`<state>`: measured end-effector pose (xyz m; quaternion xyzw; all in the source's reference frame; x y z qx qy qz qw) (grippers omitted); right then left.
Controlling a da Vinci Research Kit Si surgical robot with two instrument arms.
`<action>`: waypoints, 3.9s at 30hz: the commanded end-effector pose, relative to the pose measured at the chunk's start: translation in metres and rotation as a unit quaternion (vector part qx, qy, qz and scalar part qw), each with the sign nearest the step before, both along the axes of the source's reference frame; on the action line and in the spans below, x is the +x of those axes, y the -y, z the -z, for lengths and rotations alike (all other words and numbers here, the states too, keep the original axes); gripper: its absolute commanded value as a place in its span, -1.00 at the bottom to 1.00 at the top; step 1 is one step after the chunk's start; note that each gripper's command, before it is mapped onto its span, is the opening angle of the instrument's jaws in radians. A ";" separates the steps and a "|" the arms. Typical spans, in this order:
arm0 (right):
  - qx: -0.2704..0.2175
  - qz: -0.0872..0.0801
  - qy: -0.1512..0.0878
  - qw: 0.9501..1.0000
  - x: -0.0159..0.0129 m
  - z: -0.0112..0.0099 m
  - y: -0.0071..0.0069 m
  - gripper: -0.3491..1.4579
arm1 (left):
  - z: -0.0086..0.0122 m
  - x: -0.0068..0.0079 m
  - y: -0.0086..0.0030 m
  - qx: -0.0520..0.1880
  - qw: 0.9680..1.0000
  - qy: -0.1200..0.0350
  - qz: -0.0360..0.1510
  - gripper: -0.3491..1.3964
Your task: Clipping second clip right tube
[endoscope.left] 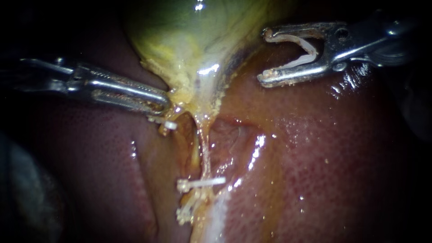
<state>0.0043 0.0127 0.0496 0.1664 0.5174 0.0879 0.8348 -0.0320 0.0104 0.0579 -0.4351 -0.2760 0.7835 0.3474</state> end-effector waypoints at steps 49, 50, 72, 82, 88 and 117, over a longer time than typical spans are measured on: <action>0.211 0.025 0.024 0.977 0.0112 -0.0053 0.0126 -0.07 | 0.0063 0.0045 -0.0018 0.009 1.000 -0.003 0.010 -1.00; 0.215 0.023 0.025 0.976 0.0116 -0.0055 0.0128 -0.07 | 0.0063 0.0045 -0.0018 0.009 1.000 -0.003 0.010 -1.00; 0.330 0.021 -0.078 0.940 0.0157 -0.0042 0.0151 -0.07 | 0.0063 0.0044 -0.0018 0.009 1.000 -0.003 0.010 -1.00; 0.342 0.034 -0.098 0.934 0.0166 -0.0025 0.0156 -0.15 | 0.0063 0.0044 -0.0018 0.009 1.000 -0.003 0.010 -1.00; 0.361 0.022 -0.089 0.928 0.0165 -0.0030 0.0151 -0.34 | 0.0063 0.0044 -0.0018 0.009 1.000 -0.003 0.010 -1.00; 0.422 0.000 -0.057 0.905 0.0154 -0.0036 0.0151 -1.00 | 0.0060 0.0045 -0.0019 0.009 1.000 -0.003 0.010 -1.00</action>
